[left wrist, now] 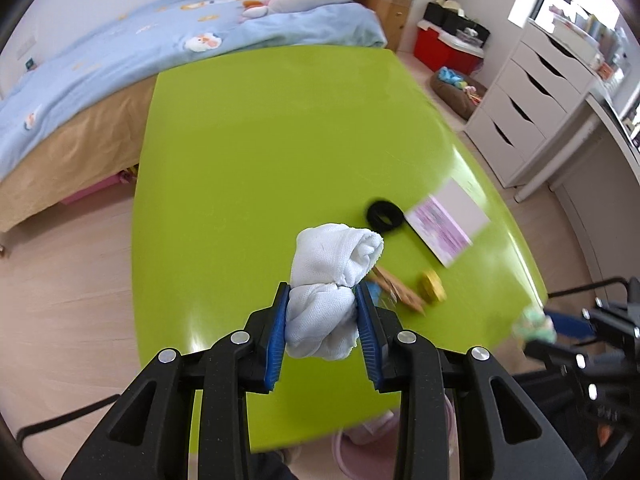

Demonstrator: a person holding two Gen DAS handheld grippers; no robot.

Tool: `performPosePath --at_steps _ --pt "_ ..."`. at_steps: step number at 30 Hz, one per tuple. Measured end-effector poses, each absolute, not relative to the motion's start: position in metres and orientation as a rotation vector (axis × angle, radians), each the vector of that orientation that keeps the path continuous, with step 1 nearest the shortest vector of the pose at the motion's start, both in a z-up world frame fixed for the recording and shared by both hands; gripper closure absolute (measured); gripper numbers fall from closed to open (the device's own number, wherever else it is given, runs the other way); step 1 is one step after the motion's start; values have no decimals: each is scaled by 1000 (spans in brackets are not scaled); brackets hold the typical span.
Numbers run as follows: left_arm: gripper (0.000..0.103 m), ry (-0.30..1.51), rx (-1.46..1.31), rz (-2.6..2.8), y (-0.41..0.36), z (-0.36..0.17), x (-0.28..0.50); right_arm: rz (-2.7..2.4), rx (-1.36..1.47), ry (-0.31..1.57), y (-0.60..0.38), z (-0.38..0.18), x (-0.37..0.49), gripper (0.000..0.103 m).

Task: Collect trash
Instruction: 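Move both tools over the pink bin and open them to drop socks and hair ties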

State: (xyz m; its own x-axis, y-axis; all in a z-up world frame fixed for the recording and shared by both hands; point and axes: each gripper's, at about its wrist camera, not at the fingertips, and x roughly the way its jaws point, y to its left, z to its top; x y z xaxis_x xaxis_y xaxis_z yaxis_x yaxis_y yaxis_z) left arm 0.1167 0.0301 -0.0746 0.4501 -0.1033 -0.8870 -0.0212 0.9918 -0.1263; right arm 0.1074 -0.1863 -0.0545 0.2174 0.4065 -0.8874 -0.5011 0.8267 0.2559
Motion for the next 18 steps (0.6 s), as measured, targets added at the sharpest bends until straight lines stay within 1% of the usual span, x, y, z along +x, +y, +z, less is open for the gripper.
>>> performPosePath --at_steps 7,18 --pt "71 1104 -125 -107 2 -75 64 624 -112 1189 -200 -55 78 71" --pt "71 1154 -131 -204 -44 -95 -3 645 -93 1201 -223 -59 16 71"
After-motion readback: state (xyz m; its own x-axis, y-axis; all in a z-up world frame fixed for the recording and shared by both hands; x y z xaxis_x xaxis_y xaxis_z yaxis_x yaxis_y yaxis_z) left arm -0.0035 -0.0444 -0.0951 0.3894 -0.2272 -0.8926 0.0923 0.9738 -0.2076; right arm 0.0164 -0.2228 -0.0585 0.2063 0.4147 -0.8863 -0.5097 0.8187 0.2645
